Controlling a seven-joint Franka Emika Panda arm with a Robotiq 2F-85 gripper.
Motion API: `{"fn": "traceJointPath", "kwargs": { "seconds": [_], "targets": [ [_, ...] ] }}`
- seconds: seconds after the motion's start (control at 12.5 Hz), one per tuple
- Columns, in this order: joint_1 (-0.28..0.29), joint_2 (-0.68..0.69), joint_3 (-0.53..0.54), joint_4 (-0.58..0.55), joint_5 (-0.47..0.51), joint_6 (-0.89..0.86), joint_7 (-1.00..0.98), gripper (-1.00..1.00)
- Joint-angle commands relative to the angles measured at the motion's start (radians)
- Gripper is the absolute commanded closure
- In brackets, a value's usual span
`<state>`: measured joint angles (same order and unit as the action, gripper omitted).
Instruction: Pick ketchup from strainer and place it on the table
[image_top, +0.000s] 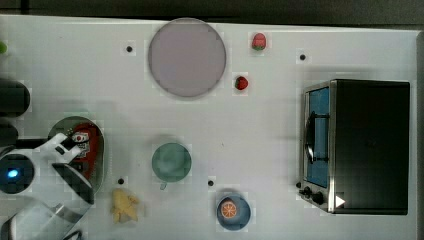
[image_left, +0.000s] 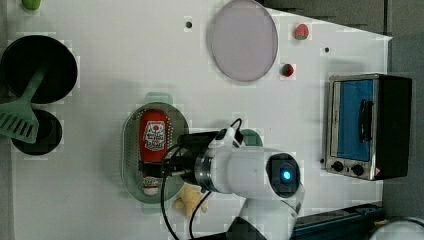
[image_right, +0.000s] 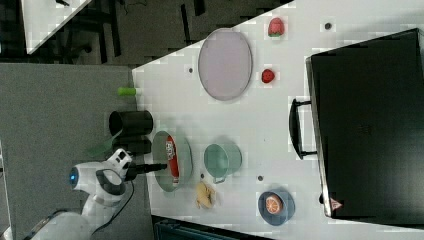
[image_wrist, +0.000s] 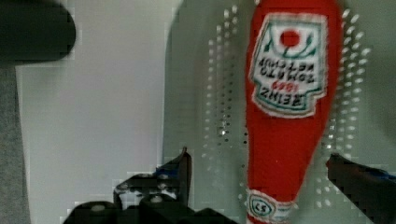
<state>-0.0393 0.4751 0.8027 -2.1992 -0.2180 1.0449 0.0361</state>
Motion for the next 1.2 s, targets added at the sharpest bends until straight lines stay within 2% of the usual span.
{"fn": "traceJointPath", "kwargs": {
  "seconds": [0.08, 0.32, 0.72, 0.8, 1.04, 1.12, 1.2],
  "targets": [
    [0.004, 0.055, -0.034, 0.009, -0.049, 0.073, 0.063, -1.0],
    [0.033, 0.122, -0.08, 0.023, -0.052, 0.094, 0.063, -1.0],
    [0.122, 0.179, -0.175, 0.065, -0.052, 0.101, 0.063, -1.0],
    [0.138, 0.179, -0.191, 0.065, -0.052, 0.102, 0.063, -0.92],
    [0.15, 0.172, -0.193, 0.079, -0.051, 0.113, 0.063, -0.2],
    [0.149, 0.156, -0.191, 0.083, -0.051, 0.107, 0.063, -0.12],
    [0.147, 0.134, -0.185, 0.084, -0.048, 0.091, 0.063, -0.12]
  ]
}}
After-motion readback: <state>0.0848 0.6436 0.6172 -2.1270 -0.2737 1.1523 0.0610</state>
